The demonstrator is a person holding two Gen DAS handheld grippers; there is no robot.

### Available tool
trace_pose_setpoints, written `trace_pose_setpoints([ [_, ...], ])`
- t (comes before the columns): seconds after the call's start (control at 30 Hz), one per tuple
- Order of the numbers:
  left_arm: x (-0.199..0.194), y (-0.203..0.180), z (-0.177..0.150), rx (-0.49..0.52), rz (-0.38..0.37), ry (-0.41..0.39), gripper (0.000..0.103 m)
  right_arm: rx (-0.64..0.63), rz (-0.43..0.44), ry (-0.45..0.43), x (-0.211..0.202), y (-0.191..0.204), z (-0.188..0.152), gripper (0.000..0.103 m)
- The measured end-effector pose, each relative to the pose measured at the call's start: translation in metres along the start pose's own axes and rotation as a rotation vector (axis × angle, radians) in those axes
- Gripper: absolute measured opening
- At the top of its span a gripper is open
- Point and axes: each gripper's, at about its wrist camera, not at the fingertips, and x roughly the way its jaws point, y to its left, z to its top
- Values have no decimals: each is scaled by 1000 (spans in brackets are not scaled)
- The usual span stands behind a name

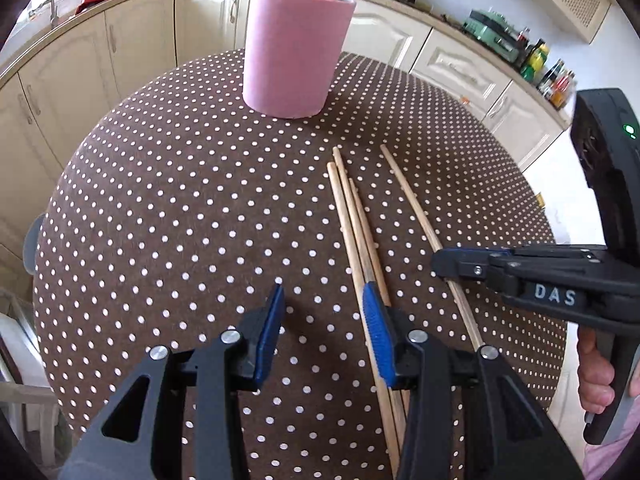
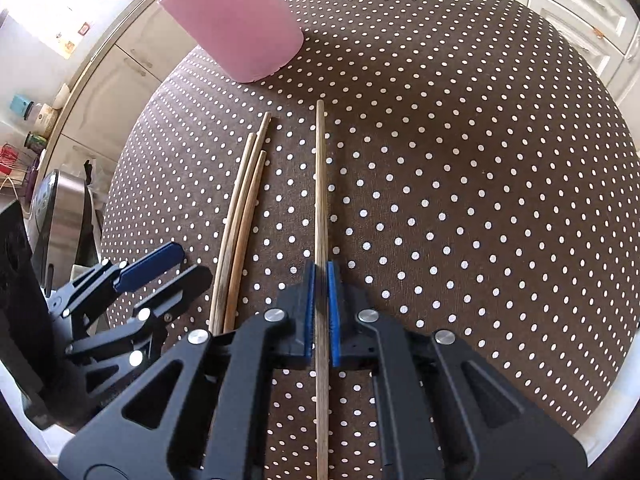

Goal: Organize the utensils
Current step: 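Close the right tool on a chopstick while the left tool grasps another chopstick, then lift both held chopsticks upright and lower them into the pink cup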

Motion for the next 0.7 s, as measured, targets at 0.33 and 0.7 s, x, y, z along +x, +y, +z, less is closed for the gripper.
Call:
trace_pose_setpoints([
  [0.33,22,-22,39,8,74,144,41,34,78,25,-15,-54,3,7],
  [0.7,46,-61,66,124,188,155,6,48,94,17,-19,-65,7,6],
])
